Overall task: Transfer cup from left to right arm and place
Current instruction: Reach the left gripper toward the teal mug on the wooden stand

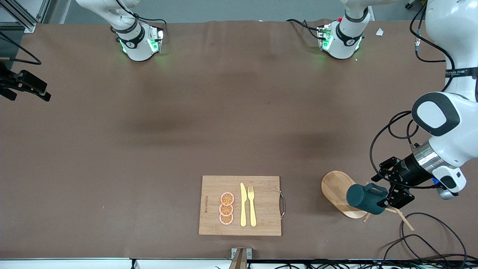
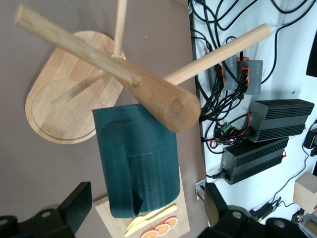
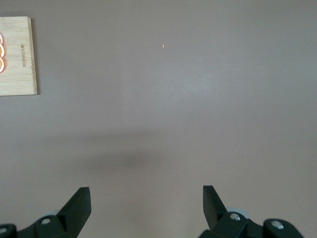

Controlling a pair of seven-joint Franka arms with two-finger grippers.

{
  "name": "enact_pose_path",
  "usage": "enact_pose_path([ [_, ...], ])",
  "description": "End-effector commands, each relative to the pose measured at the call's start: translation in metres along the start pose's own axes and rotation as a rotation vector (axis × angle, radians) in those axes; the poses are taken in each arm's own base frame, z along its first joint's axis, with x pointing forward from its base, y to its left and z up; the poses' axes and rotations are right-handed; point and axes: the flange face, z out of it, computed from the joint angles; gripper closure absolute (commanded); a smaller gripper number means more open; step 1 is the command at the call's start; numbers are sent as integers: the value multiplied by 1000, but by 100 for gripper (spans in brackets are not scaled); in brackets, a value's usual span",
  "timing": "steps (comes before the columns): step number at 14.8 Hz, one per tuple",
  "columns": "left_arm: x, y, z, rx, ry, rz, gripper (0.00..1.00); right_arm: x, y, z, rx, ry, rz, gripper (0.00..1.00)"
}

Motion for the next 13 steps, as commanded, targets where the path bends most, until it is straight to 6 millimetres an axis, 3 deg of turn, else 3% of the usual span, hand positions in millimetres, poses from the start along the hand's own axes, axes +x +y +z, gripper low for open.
enact_pose_path([
  [1,2,-4,4,-17,-28,-53,0,-3,-2,-3,4,8,5,0],
  [13,13,-10,32,-38,-52,-99,0,-3,-2,-1,3,4,5,0],
])
